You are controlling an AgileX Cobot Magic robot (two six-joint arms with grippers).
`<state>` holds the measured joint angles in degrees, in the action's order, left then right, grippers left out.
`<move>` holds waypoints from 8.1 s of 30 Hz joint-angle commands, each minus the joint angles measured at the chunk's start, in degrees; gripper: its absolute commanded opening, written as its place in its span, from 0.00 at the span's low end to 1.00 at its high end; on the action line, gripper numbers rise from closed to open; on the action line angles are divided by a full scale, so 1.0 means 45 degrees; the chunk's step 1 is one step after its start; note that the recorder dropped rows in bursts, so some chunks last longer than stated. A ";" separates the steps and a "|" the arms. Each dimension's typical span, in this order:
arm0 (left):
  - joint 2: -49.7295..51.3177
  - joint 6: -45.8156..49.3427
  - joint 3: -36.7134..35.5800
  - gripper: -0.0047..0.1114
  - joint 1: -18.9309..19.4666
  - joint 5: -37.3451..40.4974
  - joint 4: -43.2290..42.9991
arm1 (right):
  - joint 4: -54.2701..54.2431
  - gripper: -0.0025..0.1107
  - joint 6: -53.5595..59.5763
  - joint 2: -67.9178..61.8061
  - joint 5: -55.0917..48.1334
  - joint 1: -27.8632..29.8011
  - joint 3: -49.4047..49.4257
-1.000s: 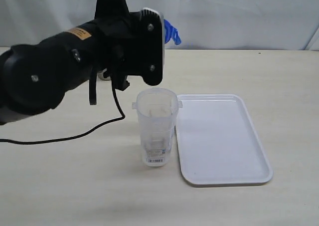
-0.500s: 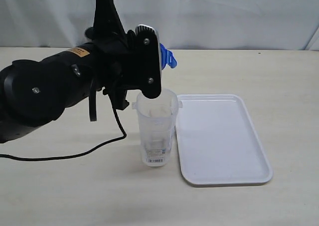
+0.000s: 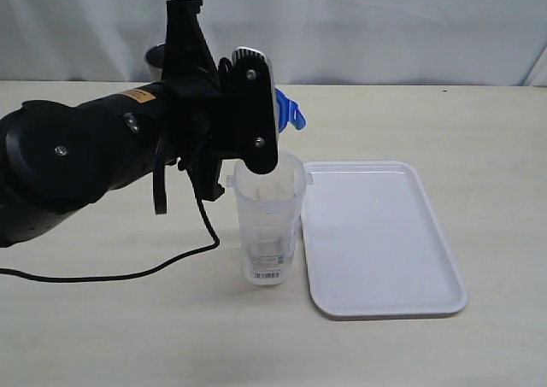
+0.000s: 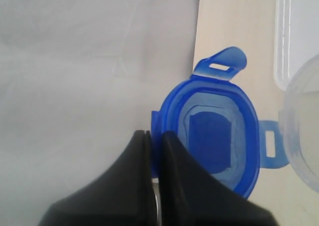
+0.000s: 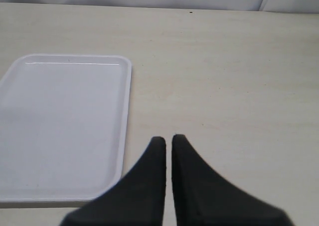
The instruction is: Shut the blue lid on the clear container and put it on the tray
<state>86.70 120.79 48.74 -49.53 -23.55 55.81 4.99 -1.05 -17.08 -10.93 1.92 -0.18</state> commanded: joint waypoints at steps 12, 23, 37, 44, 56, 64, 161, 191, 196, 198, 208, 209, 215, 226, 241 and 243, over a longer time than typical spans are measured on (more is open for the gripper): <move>-0.0075 -0.0632 0.0001 0.04 -0.0102 0.0137 0.0034 | -0.0008 0.06 0.0056 -0.0035 0.0156 -0.0025 0.0040; -0.0075 -0.2637 0.0001 0.04 -0.0102 0.0123 -0.2148 | -0.0008 0.06 0.0056 -0.0035 0.0156 -0.0025 0.0040; -0.0151 -0.2283 -0.0025 0.04 -0.0102 0.0077 -0.1850 | -0.0008 0.06 0.0056 -0.0035 0.0156 -0.0025 0.0040; -0.0235 -0.2093 -0.0741 0.04 -0.0417 -0.1422 -0.1935 | -0.0008 0.06 0.0056 -0.0035 0.0156 -0.0025 0.0040; -0.0235 -0.2093 -0.0744 0.04 -0.1259 -0.1910 -0.1769 | -0.0008 0.06 0.0056 -0.0035 0.0156 -0.0025 0.0040; -0.0235 -0.0508 -0.0744 0.04 -0.1259 -0.2170 -0.0173 | -0.0008 0.06 0.0056 -0.0035 0.0156 -0.0025 0.0040; -0.0235 0.0399 -0.0744 0.04 -0.2793 -0.1951 0.1882 | -0.0008 0.06 0.0056 -0.0035 0.0156 -0.0025 0.0040; -0.0235 0.0399 -0.1768 0.04 -0.2934 -0.1563 0.1202 | -0.0008 0.06 0.0056 -0.0035 0.0156 -0.0025 0.0040; -0.0235 0.0399 -0.1768 0.04 -0.2934 -0.1055 0.1379 | -0.0008 0.06 0.0056 -0.0035 0.0156 -0.0025 0.0040; -0.0203 0.0399 -0.1768 0.04 -0.2934 -0.0935 0.1412 | -0.0008 0.06 0.0056 -0.0035 0.0156 -0.0025 0.0040; -0.0046 0.0399 -0.1768 0.04 -0.2934 -0.0559 0.1522 | -0.0008 0.06 0.0056 -0.0035 0.0156 -0.0025 0.0040; -0.0046 0.0399 -0.1768 0.04 -0.2934 -0.0473 0.1522 | -0.0008 0.06 0.0056 -0.0035 0.0156 -0.0025 0.0040; -0.0046 0.0399 -0.1768 0.04 -0.2934 -0.0447 0.1657 | -0.0008 0.06 0.0056 -0.0035 0.0156 -0.0025 0.0040; -0.0046 0.0399 -0.1768 0.04 -0.2934 -0.0088 0.2072 | -0.0008 0.06 0.0056 -0.0035 0.0156 -0.0025 0.0040; -0.0077 0.0399 -0.1768 0.04 -0.2934 -0.0349 0.2147 | -0.0008 0.06 0.0056 -0.0035 0.0156 -0.0025 0.0040; -0.0077 0.0399 -0.1768 0.04 -0.2934 -0.0349 0.2337 | -0.0008 0.06 0.0056 -0.0035 0.0156 -0.0025 0.0040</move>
<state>86.37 120.93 40.92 -62.61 -24.36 64.92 4.99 -1.05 -17.08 -10.93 1.92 -0.18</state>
